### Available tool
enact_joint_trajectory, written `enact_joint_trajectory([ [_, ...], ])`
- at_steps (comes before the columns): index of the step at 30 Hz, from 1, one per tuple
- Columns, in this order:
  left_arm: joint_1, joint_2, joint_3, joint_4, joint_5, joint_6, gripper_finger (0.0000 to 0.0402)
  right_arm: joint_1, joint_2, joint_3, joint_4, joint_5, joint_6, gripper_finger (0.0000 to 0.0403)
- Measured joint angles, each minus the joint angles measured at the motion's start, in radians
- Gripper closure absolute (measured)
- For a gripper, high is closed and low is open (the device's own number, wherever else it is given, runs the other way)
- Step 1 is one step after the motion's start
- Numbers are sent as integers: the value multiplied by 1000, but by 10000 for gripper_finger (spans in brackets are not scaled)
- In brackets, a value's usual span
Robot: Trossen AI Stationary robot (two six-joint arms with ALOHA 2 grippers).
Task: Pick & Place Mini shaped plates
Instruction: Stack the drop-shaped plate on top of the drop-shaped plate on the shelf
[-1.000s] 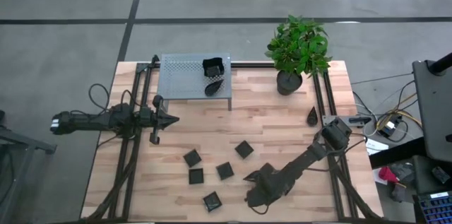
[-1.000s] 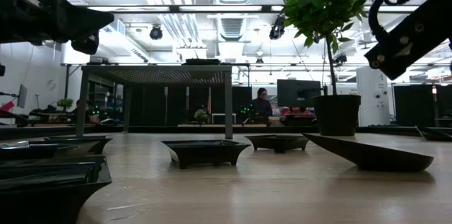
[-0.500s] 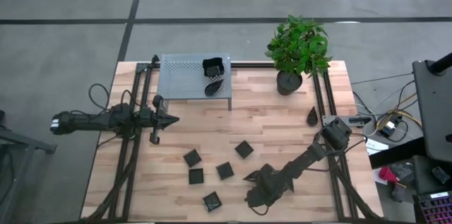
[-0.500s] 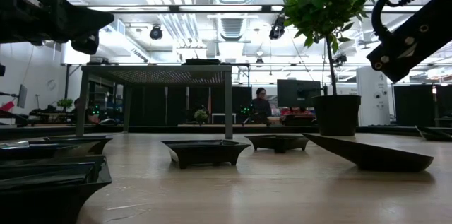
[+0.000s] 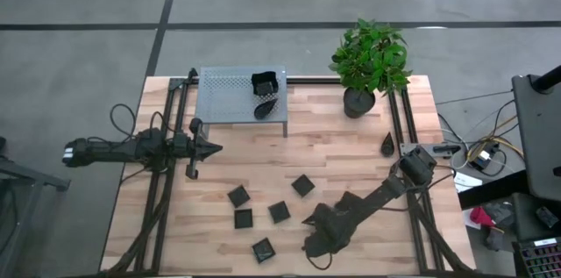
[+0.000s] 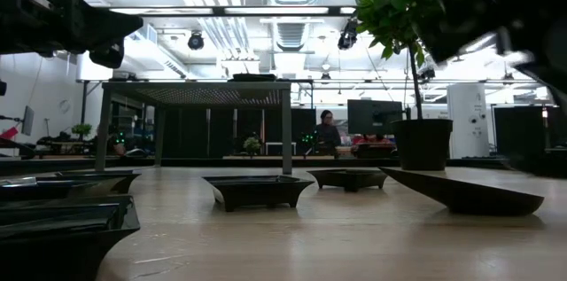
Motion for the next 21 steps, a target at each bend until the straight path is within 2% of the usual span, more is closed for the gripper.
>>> enact_joint_trajectory([
  [4,0,0,0,0,0,0,401,-4,0,54,-72,130,-149,394],
  [14,0,0,0,0,0,0,401,-67,-1,236,-138,565,-628,394],
  [21,0,0,0,0,0,0,401,-176,-1,375,-133,750,-1045,395],
])
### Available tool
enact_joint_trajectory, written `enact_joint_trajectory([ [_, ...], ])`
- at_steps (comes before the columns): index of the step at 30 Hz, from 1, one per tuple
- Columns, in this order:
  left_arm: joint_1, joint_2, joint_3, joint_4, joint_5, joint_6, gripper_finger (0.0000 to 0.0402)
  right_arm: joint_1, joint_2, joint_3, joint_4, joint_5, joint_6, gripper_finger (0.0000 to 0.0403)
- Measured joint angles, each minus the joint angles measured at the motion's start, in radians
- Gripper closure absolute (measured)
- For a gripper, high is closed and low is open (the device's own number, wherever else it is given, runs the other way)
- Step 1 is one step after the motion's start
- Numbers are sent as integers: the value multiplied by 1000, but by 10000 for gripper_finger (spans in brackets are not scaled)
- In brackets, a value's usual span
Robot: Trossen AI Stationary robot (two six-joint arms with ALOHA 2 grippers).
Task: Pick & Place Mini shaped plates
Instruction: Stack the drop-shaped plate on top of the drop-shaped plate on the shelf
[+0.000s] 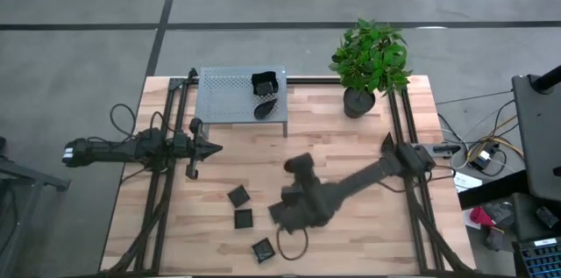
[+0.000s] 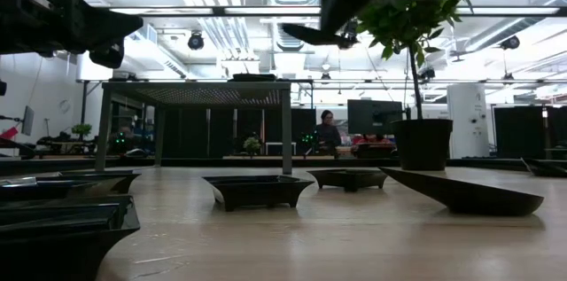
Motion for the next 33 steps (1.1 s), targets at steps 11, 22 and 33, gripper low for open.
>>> enact_joint_trajectory([
  [11,0,0,0,0,0,0,401,-216,0,112,91,36,-629,395],
  [22,0,0,0,0,0,0,401,-373,0,139,326,52,-1079,395],
  [33,0,0,0,0,0,0,401,-448,0,128,420,-76,-1243,394],
])
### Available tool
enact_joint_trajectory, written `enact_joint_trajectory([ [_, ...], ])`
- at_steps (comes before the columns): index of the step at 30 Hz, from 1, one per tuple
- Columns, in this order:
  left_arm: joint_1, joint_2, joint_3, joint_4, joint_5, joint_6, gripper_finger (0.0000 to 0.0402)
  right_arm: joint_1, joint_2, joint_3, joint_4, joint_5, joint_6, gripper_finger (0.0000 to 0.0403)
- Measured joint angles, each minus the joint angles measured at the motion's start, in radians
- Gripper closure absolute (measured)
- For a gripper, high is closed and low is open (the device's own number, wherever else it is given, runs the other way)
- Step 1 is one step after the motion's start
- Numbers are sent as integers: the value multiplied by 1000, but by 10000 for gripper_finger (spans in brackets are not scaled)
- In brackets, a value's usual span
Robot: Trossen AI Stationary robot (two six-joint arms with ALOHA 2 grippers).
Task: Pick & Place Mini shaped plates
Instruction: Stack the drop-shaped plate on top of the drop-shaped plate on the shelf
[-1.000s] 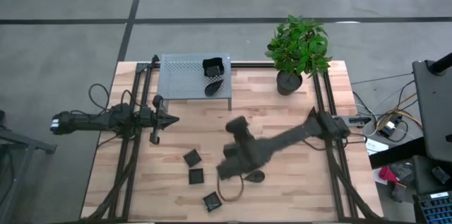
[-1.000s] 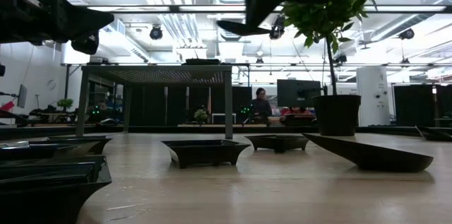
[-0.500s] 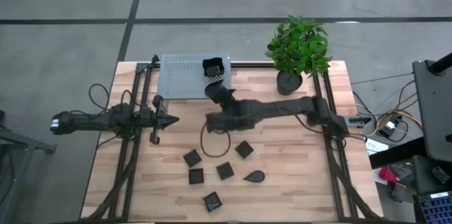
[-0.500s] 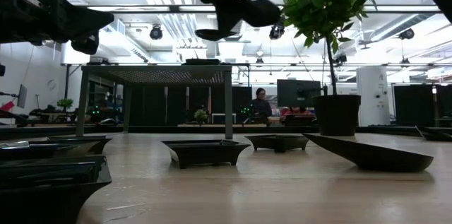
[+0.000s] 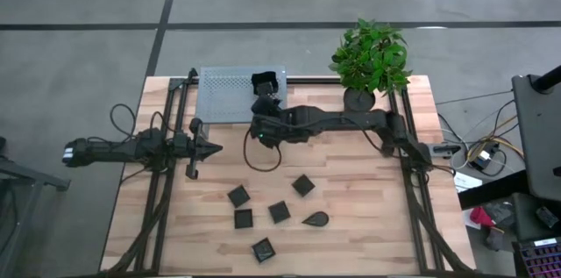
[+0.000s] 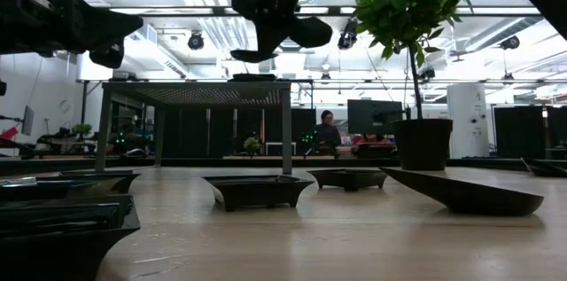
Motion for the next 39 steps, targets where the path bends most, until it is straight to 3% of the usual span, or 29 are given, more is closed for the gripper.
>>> enact_joint_trajectory([
  [7,0,0,0,0,0,0,401,-12,0,-17,106,-33,-65,394],
  [33,0,0,0,0,0,0,401,-43,0,-105,186,-19,-89,394],
  [39,0,0,0,0,0,0,401,-44,0,-105,189,4,-87,368],
])
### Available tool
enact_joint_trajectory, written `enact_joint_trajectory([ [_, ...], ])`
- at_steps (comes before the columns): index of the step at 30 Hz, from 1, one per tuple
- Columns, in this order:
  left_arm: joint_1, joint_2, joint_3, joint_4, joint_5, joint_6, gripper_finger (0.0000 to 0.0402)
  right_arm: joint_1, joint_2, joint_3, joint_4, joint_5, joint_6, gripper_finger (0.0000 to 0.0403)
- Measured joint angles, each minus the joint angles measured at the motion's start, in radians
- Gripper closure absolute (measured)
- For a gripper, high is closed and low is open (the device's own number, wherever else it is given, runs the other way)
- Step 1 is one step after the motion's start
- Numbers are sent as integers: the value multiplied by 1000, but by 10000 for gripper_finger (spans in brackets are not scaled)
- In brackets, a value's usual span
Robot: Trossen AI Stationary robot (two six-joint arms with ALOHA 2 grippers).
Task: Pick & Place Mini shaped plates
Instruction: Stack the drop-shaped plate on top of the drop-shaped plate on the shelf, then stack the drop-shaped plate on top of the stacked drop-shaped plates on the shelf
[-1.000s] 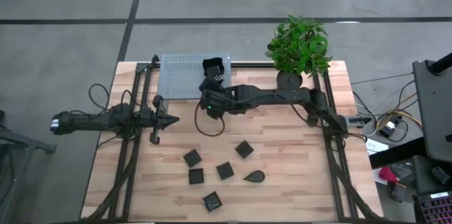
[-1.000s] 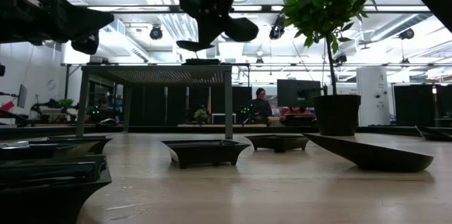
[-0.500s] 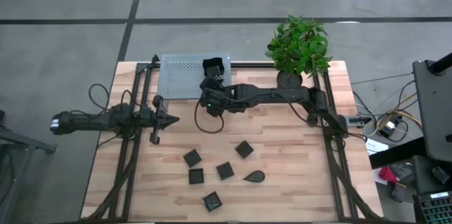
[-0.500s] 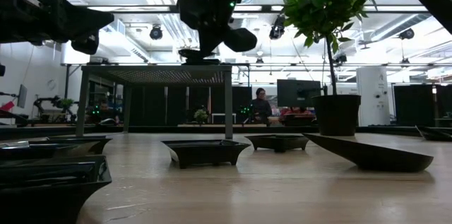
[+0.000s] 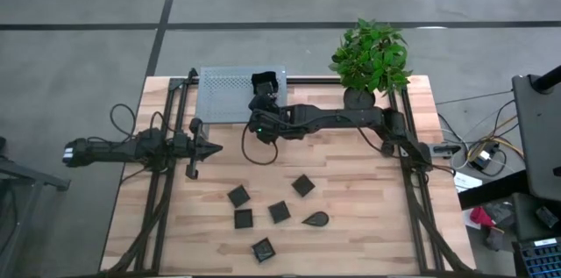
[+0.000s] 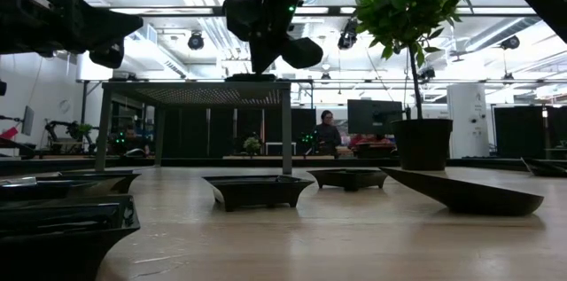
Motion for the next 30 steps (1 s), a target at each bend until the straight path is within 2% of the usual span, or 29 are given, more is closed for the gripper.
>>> enact_joint_trajectory([
  [5,0,0,0,0,0,0,401,0,0,0,26,9,59,335],
  [12,0,0,0,0,0,0,401,18,0,1,-4,276,195,314],
  [15,0,0,0,0,0,0,401,36,-1,1,-50,312,245,318],
  [19,0,0,0,0,0,0,401,74,-5,1,-157,311,388,331],
  [23,0,0,0,0,0,0,401,114,-9,2,-320,289,666,342],
  [26,0,0,0,0,0,0,401,145,-9,2,-447,196,900,347],
  [30,0,0,0,0,0,0,401,169,-10,1,-529,50,1143,351],
])
